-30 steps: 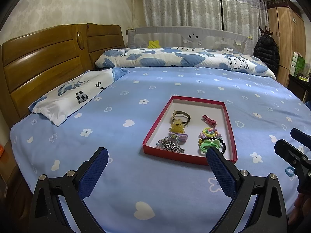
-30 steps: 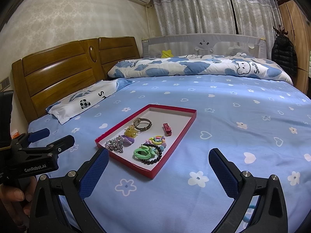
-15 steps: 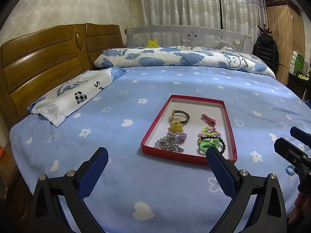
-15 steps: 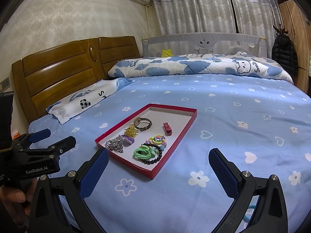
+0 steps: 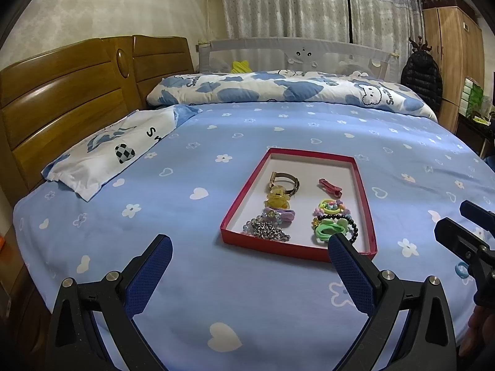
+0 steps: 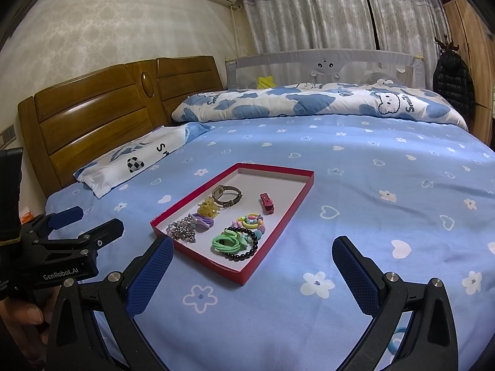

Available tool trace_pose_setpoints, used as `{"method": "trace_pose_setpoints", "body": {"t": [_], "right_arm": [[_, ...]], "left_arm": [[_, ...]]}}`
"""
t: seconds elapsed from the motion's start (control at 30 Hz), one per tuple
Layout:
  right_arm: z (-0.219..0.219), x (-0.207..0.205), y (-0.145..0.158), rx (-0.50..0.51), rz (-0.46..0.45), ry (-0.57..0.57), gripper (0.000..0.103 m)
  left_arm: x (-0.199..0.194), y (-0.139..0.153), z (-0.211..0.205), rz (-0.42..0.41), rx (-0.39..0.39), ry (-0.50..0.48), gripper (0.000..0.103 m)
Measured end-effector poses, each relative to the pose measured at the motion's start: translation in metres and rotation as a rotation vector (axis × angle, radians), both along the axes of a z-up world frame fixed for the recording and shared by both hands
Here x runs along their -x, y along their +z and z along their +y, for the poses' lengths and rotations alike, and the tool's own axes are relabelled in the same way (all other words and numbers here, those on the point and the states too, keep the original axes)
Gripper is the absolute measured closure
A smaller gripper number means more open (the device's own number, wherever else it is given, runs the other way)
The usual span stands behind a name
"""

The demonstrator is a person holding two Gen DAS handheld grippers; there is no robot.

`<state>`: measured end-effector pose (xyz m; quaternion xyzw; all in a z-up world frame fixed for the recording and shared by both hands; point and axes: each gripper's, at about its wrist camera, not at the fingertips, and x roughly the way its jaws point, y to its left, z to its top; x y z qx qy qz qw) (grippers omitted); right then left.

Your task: Organize jewelry

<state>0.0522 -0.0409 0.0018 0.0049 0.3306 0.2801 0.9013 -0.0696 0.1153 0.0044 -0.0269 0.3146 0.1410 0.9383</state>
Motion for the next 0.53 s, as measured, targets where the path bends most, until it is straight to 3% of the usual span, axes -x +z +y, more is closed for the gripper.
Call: {"method": "trace_pose_setpoints", "body": {"t": [0.53], "right_arm": [[0.0,-0.012,-0.015,-0.002,0.041,0.001,0.0]], "left_arm": [[-0.015,-0.007,0.0,0.021,0.016,-0.012,0.001]]}}
